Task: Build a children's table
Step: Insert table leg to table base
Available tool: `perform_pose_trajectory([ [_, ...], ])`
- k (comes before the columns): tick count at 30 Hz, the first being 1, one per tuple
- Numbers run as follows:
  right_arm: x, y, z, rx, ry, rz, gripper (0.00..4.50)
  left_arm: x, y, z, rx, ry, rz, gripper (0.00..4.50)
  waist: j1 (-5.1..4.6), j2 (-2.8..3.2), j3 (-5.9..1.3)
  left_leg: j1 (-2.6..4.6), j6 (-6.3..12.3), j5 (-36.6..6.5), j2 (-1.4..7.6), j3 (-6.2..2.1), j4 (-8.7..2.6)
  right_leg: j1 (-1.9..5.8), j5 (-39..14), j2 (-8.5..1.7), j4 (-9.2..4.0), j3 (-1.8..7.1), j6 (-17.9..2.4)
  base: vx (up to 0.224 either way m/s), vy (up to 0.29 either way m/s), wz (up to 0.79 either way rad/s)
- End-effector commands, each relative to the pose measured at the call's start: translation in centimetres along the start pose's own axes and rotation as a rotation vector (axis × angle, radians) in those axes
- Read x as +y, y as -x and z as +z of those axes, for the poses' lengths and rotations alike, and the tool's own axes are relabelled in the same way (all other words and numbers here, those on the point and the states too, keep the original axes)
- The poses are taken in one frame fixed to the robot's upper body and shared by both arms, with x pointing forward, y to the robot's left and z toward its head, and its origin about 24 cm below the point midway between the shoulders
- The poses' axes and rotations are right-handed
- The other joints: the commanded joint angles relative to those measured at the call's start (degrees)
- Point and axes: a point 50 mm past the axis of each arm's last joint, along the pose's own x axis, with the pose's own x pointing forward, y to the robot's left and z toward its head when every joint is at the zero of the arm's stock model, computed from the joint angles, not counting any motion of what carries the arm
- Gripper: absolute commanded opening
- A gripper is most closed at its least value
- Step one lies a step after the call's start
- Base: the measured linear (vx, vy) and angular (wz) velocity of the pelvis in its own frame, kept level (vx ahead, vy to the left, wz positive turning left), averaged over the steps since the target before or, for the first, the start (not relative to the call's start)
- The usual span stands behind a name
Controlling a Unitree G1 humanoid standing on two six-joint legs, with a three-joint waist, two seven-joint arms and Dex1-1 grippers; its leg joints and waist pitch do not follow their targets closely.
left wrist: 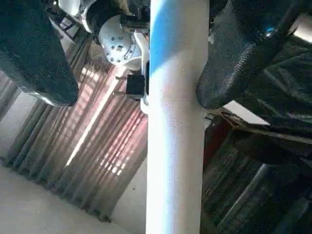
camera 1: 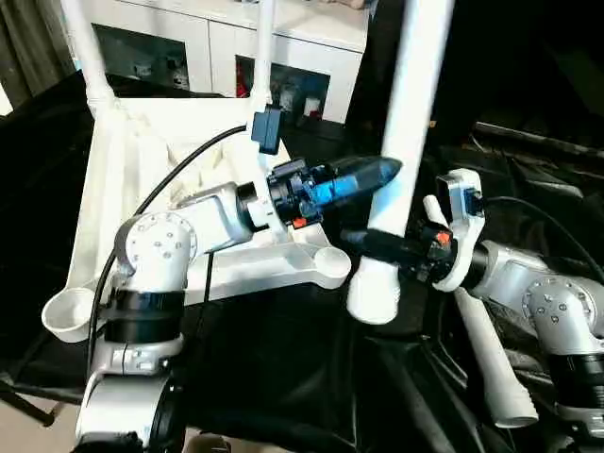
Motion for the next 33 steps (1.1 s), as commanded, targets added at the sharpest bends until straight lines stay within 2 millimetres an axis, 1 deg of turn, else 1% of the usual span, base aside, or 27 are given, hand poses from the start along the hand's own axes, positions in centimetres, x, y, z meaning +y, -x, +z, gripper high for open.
perform_pose_trajectory([
  [1,0.2,-0.4,-0.1,0.038,0.013,0.013,1.9,0.4,-1.3,-1.0,0.082,-0.038,0.035,4.5,0.12,0.41,-3.77,0.87,-2.73,-14.56,-0.04,0.48,-4.41,2.7,-18.7,-1.74,-5.0,1.16,-6.36,0.0,0.0,0.0],
  [2,0.3,-0.6,-0.1,0.044,0.016,0.018,1.9,0.9,-1.3,-0.9,0.079,-0.054,0.08,4.5,0.14,0.45,-3.77,0.91,-2.69,-14.81,-0.05,0.46,-4.43,2.64,-19.19,-1.76,-5.22,1.17,-6.05,0.0,0.0,0.0],
  [3,0.3,-0.7,-0.1,0.05,0.019,0.019,1.9,1.3,-1.2,-0.7,0.064,-0.052,0.107,4.5,0.05,0.34,-3.79,0.92,-2.79,-15.17,-0.08,0.45,-4.38,2.65,-20.0,-1.77,-5.27,1.16,-5.42,0.0,0.0,0.0],
  [4,0.3,-0.8,-0.1,0.057,0.023,0.018,1.9,1.5,-1.2,-0.6,0.056,-0.053,0.128,4.5,0.04,0.19,-3.8,0.74,-2.92,-15.0,-0.1,0.42,-4.37,2.69,-20.11,-1.81,-5.29,1.17,-5.26,0.0,0.0,0.0],
  [5,0.3,-0.8,-0.2,0.06,0.026,0.016,1.9,1.6,-1.1,-0.5,0.051,-0.053,0.137,4.5,0.13,0.33,-3.86,0.73,-3.07,-14.85,-0.1,0.33,-4.38,2.78,-19.98,-1.85,-5.17,1.12,-5.26,0.0,0.0,0.0],
  [7,0.2,-0.9,-0.2,0.066,0.033,0.01,1.9,1.8,-0.9,-0.1,0.03,-0.053,0.16,4.5,0.07,0.3,-3.84,0.8,-3.21,-14.99,-0.06,0.35,-4.39,2.67,-19.72,-1.82,-5.13,1.14,-5.5,0.0,0.0,0.0],
  [9,0.2,-0.8,-0.2,0.069,0.036,0.005,1.9,1.8,-0.8,0.2,0.014,-0.049,0.155,4.5,0.0,0.12,-3.9,0.67,-3.08,-14.21,-0.13,0.37,-4.33,2.81,-18.61,-1.82,-5.0,1.11,-6.04,0.0,0.0,0.0],
  [10,0.1,-0.8,-0.2,0.07,0.036,0.003,1.9,1.7,-0.7,0.3,0.007,-0.047,0.141,4.5,-0.01,0.22,-3.91,0.73,-2.97,-13.95,-0.14,0.4,-4.29,2.76,-18.05,-1.78,-4.91,1.12,-6.38,0.0,0.0,0.0],
  [11,0.1,-0.8,-0.2,0.07,0.036,0.002,1.9,1.6,-0.7,0.3,0.003,-0.046,0.133,4.2,-0.02,0.27,-3.92,0.8,-2.9,-13.83,-0.11,0.41,-4.28,2.72,-17.6,-1.77,-4.87,1.13,-6.61,0.0,0.0,0.0],
  [12,0.1,-0.7,-0.3,0.076,0.037,0.001,1.9,1.5,-0.6,0.4,-0.009,-0.035,0.116,4.13,-0.04,-0.03,-3.95,0.83,-2.71,-13.52,-0.07,0.48,-4.23,2.72,-16.76,-1.72,-4.81,1.14,-7.03,0.0,0.0,0.0],
  [13,0.1,-0.7,-0.4,0.085,0.04,0.005,1.9,1.5,-0.7,0.3,-0.008,-0.031,0.109,4.13,0.06,0.2,-3.96,0.8,-2.72,-13.05,-0.09,0.45,-4.25,2.81,-15.9,-1.76,-4.59,1.13,-7.58,0.0,0.0,0.0],
  [15,0.2,-0.7,-0.5,0.095,0.04,0.016,1.9,1.4,-0.8,-0.1,0.01,-0.033,0.094,4.07,0.08,0.1,-3.95,0.82,-2.53,-12.83,-0.05,0.5,-4.27,2.84,-15.26,-1.69,-4.54,1.14,-7.84,0.0,0.0,0.0],
  [16,0.2,-0.7,-0.6,0.106,0.044,0.017,1.9,1.4,-0.8,-0.3,0.024,-0.036,0.101,3.77,0.14,0.01,-3.9,0.82,-2.41,-12.81,-0.07,0.56,-4.23,2.82,-15.39,-1.74,-4.59,1.16,-7.83,0.0,0.0,0.0],
  [18,0.2,-0.9,-0.7,0.12,0.052,0.024,1.9,1.6,-0.8,-0.7,0.047,-0.047,0.123,3.69,0.22,0.07,-3.89,0.83,-2.55,-12.87,-0.02,0.52,-4.3,2.82,-15.5,-1.75,-4.59,1.18,-7.69,0.0,0.0,0.0],
  [19,0.2,-1.0,-0.6,0.121,0.053,0.024,1.9,1.6,-0.8,-0.7,0.049,-0.047,0.118,3.69,0.2,-0.08,-3.92,0.79,-2.5,-12.75,-0.02,0.56,-4.29,2.88,-15.41,-1.78,-4.6,1.19,-7.53,0.0,0.0,0.0],
  [21,0.2,-1.0,-0.6,0.122,0.056,0.023,1.9,1.5,-0.8,-0.7,0.047,-0.049,0.115,3.61,0.2,-0.07,-3.87,0.73,-2.52,-12.68,-0.05,0.55,-4.3,2.91,-15.76,-1.83,-4.61,1.21,-7.41,0.0,0.0,0.0],
  [22,0.0,-1.0,-0.5,0.123,0.059,0.018,1.9,1.6,-0.8,-0.6,0.032,-0.045,0.121,3.3,0.21,-0.51,-3.83,0.69,-2.46,-12.96,-0.08,0.6,-4.25,2.9,-16.98,-1.9,-4.74,1.19,-7.18,0.0,0.0,0.0],
  [24,-0.1,-1.0,-0.5,0.124,0.063,0.013,1.9,1.6,-0.7,-0.5,0.036,-0.044,0.118,3.25,0.2,-0.3,-3.78,0.8,-2.49,-13.33,-0.03,0.55,-4.28,2.77,-18.12,-1.95,-4.84,1.19,-6.88,0.0,0.0,0.0],
  [25,-0.1,-1.1,-0.5,0.125,0.064,0.012,1.9,1.5,-0.6,-0.5,0.039,-0.049,0.107,3.26,0.15,-0.3,-3.8,0.76,-2.58,-13.33,-0.04,0.52,-4.28,2.79,-18.37,-1.94,-4.84,1.17,-6.81,0.0,0.0,0.0],
  [26,-0.2,-1.1,-0.6,0.126,0.066,0.009,1.9,1.3,-0.6,-0.6,0.037,-0.046,0.09,3.15,0.15,-0.58,-3.76,0.74,-2.53,-13.29,-0.04,0.55,-4.27,2.75,-18.59,-1.92,-4.9,1.16,-6.62,0.0,0.0,0.0],
  [27,-0.2,-1.1,-0.6,0.126,0.066,0.009,1.9,1.3,-0.6,-0.6,0.037,-0.046,0.09,3.15,0.17,-0.48,-3.75,0.76,-2.56,-13.33,-0.03,0.54,-4.29,2.72,-18.76,-1.96,-4.85,1.18,-6.58,0.0,0.0,0.0],
  [28,-0.3,-1.1,-0.6,0.129,0.069,0.003,1.89,1.2,-0.6,-0.6,0.034,-0.049,0.08,2.84,0.14,-0.46,-3.75,0.72,-2.58,-13.22,-0.01,0.52,-4.3,2.72,-18.9,-1.97,-4.87,1.18,-6.41,0.0,0.0,0.0],
  [31,-0.6,-1.2,-0.7,0.133,0.075,-0.013,1.89,1.2,-0.6,-0.7,0.026,-0.04,0.082,2.84,0.1,-0.42,-3.75,0.74,-2.69,-13.39,-0.01,0.53,-4.3,2.67,-18.71,-1.95,-4.87,1.18,-6.56,0.0,0.0,0.0],
  [32,-0.6,-1.2,-0.7,0.135,0.077,-0.019,1.89,1.2,-0.6,-0.7,0.025,-0.04,0.083,2.65,0.09,-0.4,-3.79,0.74,-2.7,-13.28,-0.03,0.53,-4.3,2.7,-18.39,-1.92,-4.85,1.19,-6.55,0.0,0.0,0.0],
  [33,-0.7,-1.1,-0.7,0.137,0.078,-0.02,1.89,1.2,-0.6,-0.7,0.025,-0.04,0.082,2.65,0.12,-0.3,-3.78,0.84,-2.68,-13.35,-0.01,0.55,-4.29,2.63,-18.19,-1.89,-4.85,1.2,-6.71,0.0,0.0,0.0],
])
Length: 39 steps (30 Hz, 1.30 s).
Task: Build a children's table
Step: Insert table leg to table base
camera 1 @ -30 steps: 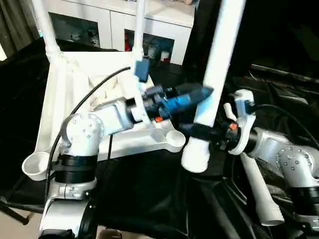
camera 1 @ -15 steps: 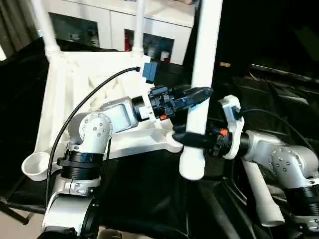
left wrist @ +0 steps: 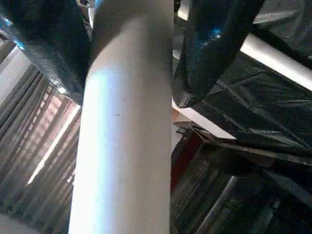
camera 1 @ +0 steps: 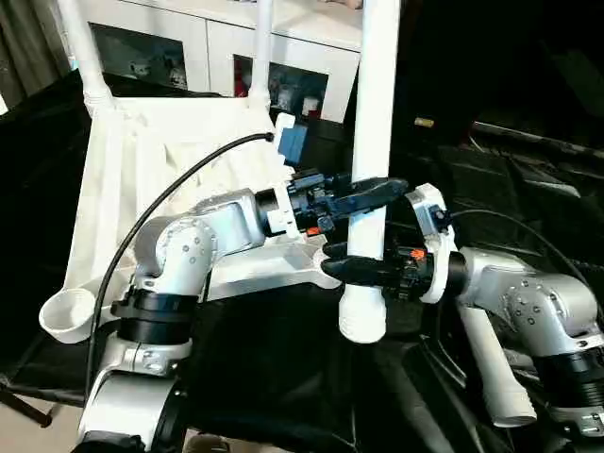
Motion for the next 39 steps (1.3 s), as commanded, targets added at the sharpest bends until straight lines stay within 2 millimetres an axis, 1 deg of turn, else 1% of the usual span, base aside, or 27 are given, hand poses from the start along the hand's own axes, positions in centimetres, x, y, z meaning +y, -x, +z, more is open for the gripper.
perform_pose_trajectory([
  [1,-0.1,0.1,0.6,0.001,0.037,-0.011,1.89,-0.4,-0.3,0.0,-0.006,-0.005,-0.022,2.48,0.15,-0.1,-3.82,0.8,-2.63,-13.12,-0.03,0.54,-4.21,2.7,-17.76,-1.86,-4.72,1.2,-6.85,0.0,0.0,0.0],
  [2,-0.1,0.2,0.7,0.001,0.037,-0.012,1.89,-0.3,-0.3,0.1,-0.011,-0.007,-0.019,2.41,0.18,-0.07,-3.8,0.76,-2.63,-13.08,-0.05,0.54,-4.24,2.74,-17.73,-1.86,-4.71,1.19,-6.85,0.0,0.0,0.0],
  [3,-0.1,0.2,0.7,0.0,0.037,-0.013,2.24,-0.3,-0.3,0.1,-0.015,-0.008,-0.021,2.37,0.19,-0.04,-3.83,0.81,-2.67,-12.95,-0.01,0.53,-4.23,2.71,-17.42,-1.87,-4.68,1.2,-6.9,0.0,0.0,0.0],
  [5,-0.1,0.2,0.8,-0.006,0.036,-0.009,2.59,-0.3,-0.2,0.2,-0.025,-0.013,-0.019,2.13,0.12,-0.06,-3.83,0.77,-2.64,-13.11,-0.02,0.49,-4.27,2.78,-17.34,-1.87,-4.65,1.16,-6.94,0.0,0.0,0.0],
  [8,-0.2,0.2,0.9,-0.007,0.04,-0.027,2.64,-0.2,-0.1,0.5,-0.04,-0.013,-0.017,1.98,0.09,-0.17,-3.82,0.74,-2.44,-12.77,-0.07,0.54,-4.22,2.79,-17.13,-1.83,-4.62,1.19,-7.03,0.0,0.0,0.0],
  [10,-0.3,0.2,0.9,-0.008,0.04,-0.035,2.96,-0.2,-0.2,0.5,-0.043,-0.014,-0.014,1.9,0.05,-0.13,-3.79,0.8,-2.53,-13.02,-0.04,0.57,-4.21,2.71,-17.4,-1.86,-4.69,1.2,-7.19,0.0,0.0,0.0],
  [14,-0.6,-0.2,1.5,-0.045,0.079,-0.086,3.17,0.0,0.0,1.0,-0.069,-0.041,0.022,1.86,0.03,-0.18,-3.82,0.81,-2.73,-13.14,0.0,0.52,-4.24,2.62,-17.61,-1.92,-4.63,1.18,-7.14,0.0,0.0,0.0],
  [15,-0.9,-0.3,1.6,-0.048,0.123,-0.149,3.28,0.1,0.1,1.1,-0.07,-0.065,0.043,1.86,0.02,-0.41,-3.82,0.76,-2.82,-12.92,-0.02,0.51,-4.27,2.7,-17.68,-1.9,-4.57,1.15,-6.95,0.0,0.0,0.0],
  [18,-1.8,-0.6,1.9,-0.048,0.223,-0.305,3.49,0.4,0.3,1.4,-0.064,-0.12,0.111,1.85,-0.13,-0.26,-3.73,0.82,-3.7,-13.36,-0.02,0.5,-4.37,2.48,-19.05,-1.93,-4.79,1.2,-5.65,0.0,0.0,0.0],
  [19,-2.2,-0.6,2.0,-0.062,0.246,-0.381,3.53,0.7,0.4,1.5,-0.052,-0.151,0.154,1.85,-0.13,-0.6,-3.76,0.78,-3.87,-13.07,-0.05,0.48,-4.38,2.46,-19.52,-1.98,-4.76,1.19,-5.06,0.0,0.0,0.0],
  [20,-2.8,-0.7,2.3,-0.095,0.291,-0.507,3.54,1.2,0.5,1.5,-0.019,-0.214,0.242,1.85,-0.1,-0.64,-3.82,0.86,-4.0,-12.74,-0.02,0.42,-4.39,2.43,-19.44,-2.02,-4.75,1.2,-4.83,0.0,0.0,0.0],
  [21,-3.0,-0.8,2.5,-0.113,0.311,-0.556,3.54,1.4,0.6,1.6,-0.002,-0.243,0.278,1.85,-0.36,-0.3,-3.8,0.93,-4.66,-12.99,0.0,0.35,-4.53,2.22,-19.54,-1.92,-4.77,1.2,-4.14,0.0,0.0,0.0],
  [22,-3.0,-0.9,2.6,-0.124,0.319,-0.585,3.54,1.7,0.7,1.7,-0.002,-0.261,0.32,1.85,-0.4,-0.21,-3.86,0.94,-4.99,-12.96,0.04,0.23,-4.56,2.32,-19.17,-2.02,-4.68,1.16,-3.98,0.0,0.0,0.0],
  [23,-3.0,-1.0,2.5,-0.112,0.34,-0.606,3.54,1.8,0.8,1.8,-0.011,-0.26,0.35,1.85,-0.54,-0.18,-3.94,1.04,-5.38,-13.11,0.05,0.23,-4.54,2.31,-17.5,-1.81,-4.41,1.13,-4.05,0.0,0.0,0.0],
  [24,-3.0,-1.1,2.5,-0.105,0.352,-0.613,3.54,1.9,0.8,1.9,-0.013,-0.263,0.364,1.85,-0.42,-0.33,-3.9,1.27,-5.24,-13.38,0.04,0.37,-4.44,2.22,-16.0,-1.65,-4.41,1.17,-4.27,0.0,0.0,0.0],
  [25,-2.9,-1.3,2.5,-0.097,0.368,-0.625,3.54,2.0,0.9,2.0,-0.005,-0.279,0.394,1.85,-0.37,-0.25,-3.93,1.35,-5.02,-13.42,-0.01,0.47,-4.37,2.15,-14.38,-1.51,-4.18,1.29,-4.82,0.0,0.0,0.0],
  [26,-2.8,-1.7,2.5,-0.097,0.373,-0.631,3.54,2.2,0.9,2.1,0.018,-0.308,0.421,1.85,-0.33,-0.12,-3.96,1.21,-5.0,-12.86,-0.02,0.4,-4.4,2.32,-13.25,-1.51,-4.03,1.3,-5.05,0.0,0.0,0.0],
  [27,-2.8,-1.8,2.5,-0.101,0.364,-0.646,3.54,2.2,0.9,2.2,0.022,-0.324,0.441,1.85,-0.4,-0.2,-4.07,1.05,-4.88,-11.64,-0.07,0.41,-4.38,2.48,-11.07,-1.45,-3.81,1.28,-5.31,0.0,0.0,0.0],
  [29,-3.0,-2.0,2.4,-0.104,0.359,-0.667,3.54,2.1,0.8,2.3,0.017,-0.33,0.45,1.85,-0.51,-0.32,-4.07,0.91,-4.83,-10.88,-0.18,0.49,-4.31,2.62,-9.65,-1.44,-3.61,1.29,-5.66,0.0,0.0,0.0],
  [30,-3.1,-2.2,2.2,-0.101,0.371,-0.677,3.54,2.0,0.7,2.3,0.013,-0.325,0.441,1.85,-0.45,-0.47,-4.07,0.95,-4.75,-10.94,-0.21,0.51,-4.27,2.72,-9.72,-1.48,-3.63,1.28,-5.73,0.0,0.0,0.0],
  [32,-3.2,-2.4,2.0,-0.091,0.386,-0.69,3.54,2.0,0.6,2.4,0.01,-0.328,0.447,1.85,-0.46,-0.33,-3.99,0.9,-4.78,-11.26,-0.19,0.5,-4.3,2.7,-10.14,-1.55,-3.67,1.33,-5.79,0.0,0.0,0.0],
  [33,-3.3,-2.5,2.0,-0.091,0.389,-0.698,3.26,2.0,0.6,2.3,0.011,-0.331,0.447,1.85,-0.47,-0.31,-3.97,0.99,-4.81,-11.57,-0.18,0.52,-4.29,2.63,-10.5,-1.53,-3.74,1.35,-5.73,0.0,0.0,0.0],
  [34,-3.4,-2.5,1.9,-0.09,0.393,-0.706,3.19,2.0,0.6,2.3,0.013,-0.334,0.448,1.85,-0.51,-0.29,-3.96,1.0,-4.8,-11.82,-0.19,0.51,-4.31,2.61,-10.79,-1.53,-3.75,1.35,-5.66,0.0,0.0,0.0],
  [35,-3.3,-2.7,1.9,-0.091,0.393,-0.698,3.19,2.1,0.7,2.3,0.016,-0.344,0.459,1.85,-0.53,-0.55,-3.97,0.98,-4.72,-11.88,-0.18,0.5,-4.3,2.65,-10.94,-1.52,-3.77,1.33,-5.62,0.0,0.0,0.0],
  [36,-3.2,-2.9,1.9,-0.094,0.403,-0.697,3.11,2.2,0.8,2.3,0.019,-0.349,0.466,1.85,-0.53,-0.33,-3.89,1.03,-4.68,-12.46,-0.15,0.48,-4.38,2.55,-11.63,-1.54,-3.85,1.34,-5.53,0.0,0.0,0.0],
  [38,-3.1,-3.0,1.9,-0.101,0.405,-0.695,2.86,2.4,0.9,2.3,0.018,-0.352,0.487,1.85,-0.56,-0.22,-3.86,1.09,-4.8,-13.24,-0.15,0.46,-4.39,2.49,-12.31,-1.54,-3.94,1.37,-5.37,0.0,0.0,0.0],
  [39,-3.1,-3.0,1.9,-0.101,0.405,-0.695,2.86,2.4,0.9,2.3,0.018,-0.352,0.487,1.85,-0.57,-0.26,-3.87,1.1,-4.79,-13.39,-0.15,0.45,-4.38,2.5,-12.41,-1.52,-3.94,1.38,-5.31,0.0,0.0,0.0],
])
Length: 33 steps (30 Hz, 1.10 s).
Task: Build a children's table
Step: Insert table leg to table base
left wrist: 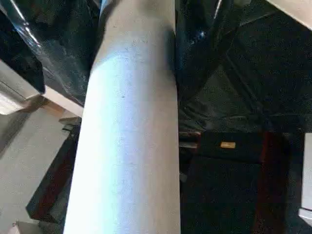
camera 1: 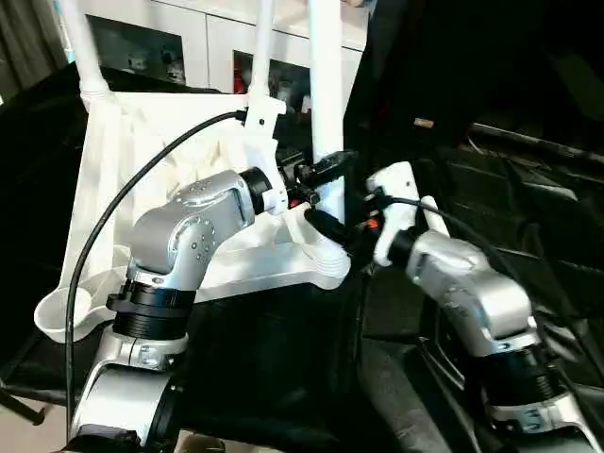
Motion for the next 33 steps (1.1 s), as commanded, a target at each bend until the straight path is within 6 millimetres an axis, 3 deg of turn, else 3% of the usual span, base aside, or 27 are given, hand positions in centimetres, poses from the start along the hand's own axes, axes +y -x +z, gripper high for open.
perform_pose_trajectory([
  [1,-1.1,0.6,0.6,-0.028,0.036,-0.068,2.77,-0.2,-0.3,0.2,0.013,-0.029,0.005,1.85,-0.12,0.82,-4.01,1.2,-4.68,-13.53,-0.14,0.47,-4.27,2.58,-12.32,-1.6,-3.93,1.32,-5.55,0.0,0.0,0.0],
  [7,-0.3,0.7,1.4,-0.112,-0.011,0.039,2.24,0.4,-0.2,-0.1,0.029,-0.012,0.037,1.85,-0.12,0.95,-3.97,1.13,-4.43,-14.72,-0.15,0.43,-4.32,2.56,-12.92,-1.61,-4.03,1.32,-5.28,0.0,0.0,0.0],
  [8,0.1,1.0,1.8,-0.151,-0.06,0.112,2.1,0.3,0.0,-0.1,0.024,0.028,-0.012,2.41,-0.16,0.9,-3.99,1.13,-4.31,-14.81,-0.2,0.44,-4.28,2.59,-13.21,-1.6,-4.02,1.32,-5.31,0.0,0.0,0.0],
  [9,0.1,1.0,1.8,-0.151,-0.06,0.112,2.04,0.3,0.0,-0.1,0.024,0.028,-0.012,2.55,-0.04,1.19,-4.06,1.31,-4.03,-15.12,-0.14,0.41,-4.23,2.52,-12.97,-1.64,-4.0,1.32,-5.82,0.0,0.0,0.0],
  [12,0.7,1.9,2.1,-0.173,-0.097,0.258,1.87,0.0,0.7,0.0,0.01,0.136,-0.113,2.75,0.07,0.96,-4.13,1.23,-3.46,-13.88,-0.18,0.45,-4.12,2.87,-10.09,-1.48,-3.56,1.25,-7.48,0.0,0.0,0.0],
  [15,1.3,3.7,2.1,-0.126,-0.131,0.475,1.83,-1.2,2.2,-1.0,0.058,0.184,-0.33,3.0,0.36,1.06,-4.0,1.24,-2.65,-12.91,-0.11,0.49,-4.23,2.99,-9.05,-1.4,-3.46,1.28,-8.64,0.0,0.0,0.0],
  [20,1.4,5.2,1.7,-0.049,-0.16,0.631,1.82,-2.9,2.6,-1.1,0.063,0.201,-0.503,2.99,0.6,1.14,-3.86,1.3,-2.82,-14.6,0.07,0.59,-4.32,2.75,-12.28,-1.71,-3.95,1.3,-9.18,0.0,0.0,0.0],
  [24,1.2,5.4,1.8,-0.073,-0.194,0.641,1.82,-3.2,2.6,-0.5,0.022,0.234,-0.537,2.99,0.43,0.98,-3.6,1.31,-3.61,-18.15,0.02,0.38,-4.43,2.51,-20.25,-2.01,-4.71,1.21,-7.44,0.0,0.0,0.0],
  [26,1.1,5.6,2.1,-0.095,-0.22,0.65,1.82,-3.2,2.7,0.0,-0.026,0.279,-0.561,2.63,0.43,1.11,-3.55,1.36,-3.73,-19.08,0.02,0.26,-4.43,2.36,-22.23,-2.01,-4.97,1.17,-6.92,0.0,0.0,0.0],
  [33,1.3,5.9,2.0,-0.079,-0.225,0.678,1.82,-3.0,2.8,0.2,-0.041,0.292,-0.558,2.16,0.39,0.98,-3.63,1.27,-3.81,-18.93,0.04,0.12,-4.44,2.21,-23.37,-1.92,-5.19,1.06,-5.62,0.0,0.0,0.0],
])
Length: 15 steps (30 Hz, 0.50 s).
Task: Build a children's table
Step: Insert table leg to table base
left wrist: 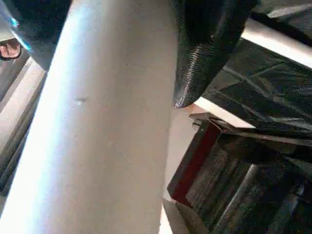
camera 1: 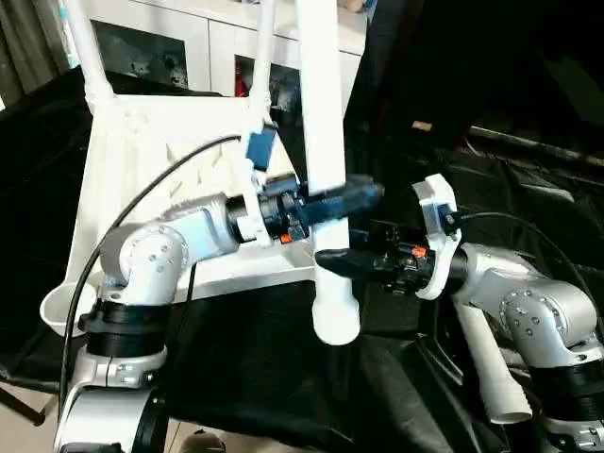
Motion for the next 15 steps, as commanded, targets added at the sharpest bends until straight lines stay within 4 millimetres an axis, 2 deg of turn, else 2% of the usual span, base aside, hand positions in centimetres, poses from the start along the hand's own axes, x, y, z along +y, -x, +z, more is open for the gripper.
perform_pose_trajectory([
  [1,0.46,0.38,0.64,-0.006,0.03,0.023,1.82,-0.11,-0.28,0.55,-0.009,-0.013,0.0,2.11,0.08,0.94,-3.71,1.05,-3.81,-18.41,0.03,0.18,-4.46,2.11,-22.5,-1.89,-5.16,1.09,-5.66,0.0,0.0,0.0],
  [9,0.5,0.48,0.69,0.0,0.035,0.014,1.81,-0.09,-0.36,0.86,-0.027,-0.01,0.013,1.89,0.17,0.95,-3.98,0.86,-3.55,-14.38,0.0,0.39,-4.36,2.57,-15.45,-1.72,-4.32,1.16,-7.61,0.0,0.0,0.0],
  [15,0.11,0.47,0.52,0.017,0.064,-0.035,1.81,0.31,-0.41,1.1,-0.04,-0.03,0.065,1.88,0.19,0.78,-3.85,0.92,-3.5,-15.01,-0.01,0.47,-4.34,2.57,-16.85,-1.81,-4.54,1.18,-7.43,0.0,0.0,0.0],
])
